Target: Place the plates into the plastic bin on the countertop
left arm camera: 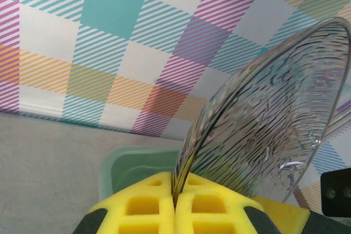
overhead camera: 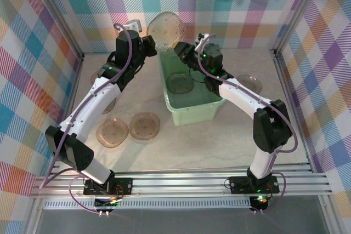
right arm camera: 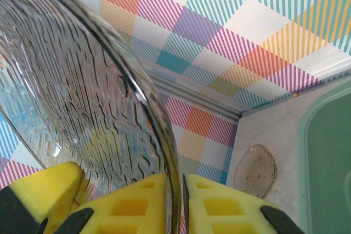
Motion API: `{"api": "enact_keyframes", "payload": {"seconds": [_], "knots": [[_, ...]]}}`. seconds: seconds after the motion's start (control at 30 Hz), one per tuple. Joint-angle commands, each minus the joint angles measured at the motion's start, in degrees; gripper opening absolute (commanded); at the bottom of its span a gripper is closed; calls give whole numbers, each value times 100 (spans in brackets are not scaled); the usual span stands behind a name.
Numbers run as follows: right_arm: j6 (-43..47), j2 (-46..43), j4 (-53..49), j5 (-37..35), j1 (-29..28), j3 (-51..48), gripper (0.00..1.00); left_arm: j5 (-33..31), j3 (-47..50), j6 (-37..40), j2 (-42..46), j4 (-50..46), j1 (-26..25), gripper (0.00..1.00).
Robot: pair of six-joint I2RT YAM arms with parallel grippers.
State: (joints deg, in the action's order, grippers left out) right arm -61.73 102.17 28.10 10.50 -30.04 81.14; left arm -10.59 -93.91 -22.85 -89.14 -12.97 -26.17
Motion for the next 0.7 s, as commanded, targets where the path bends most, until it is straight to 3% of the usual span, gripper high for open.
{"api": "enact_keyframes", "payload": {"seconds": [0.0,0.1,0.27,0.43,0.67], "knots": [[26,-98,-326,-188,16,38,13,-58,-74,-18,38,272,-44,5],[-5,-173,-415,-299,16,-34,10,-64,-109,-1,11,234,-29,28],[-94,-299,-632,-445,16,-135,4,297,-220,-210,-75,167,200,49],[-332,-530,-812,-901,0,-429,4,966,-285,-489,-155,153,594,59],[-648,-957,-2171,-2064,-210,-622,3,1673,-111,-786,-117,27,1347,64]]}}
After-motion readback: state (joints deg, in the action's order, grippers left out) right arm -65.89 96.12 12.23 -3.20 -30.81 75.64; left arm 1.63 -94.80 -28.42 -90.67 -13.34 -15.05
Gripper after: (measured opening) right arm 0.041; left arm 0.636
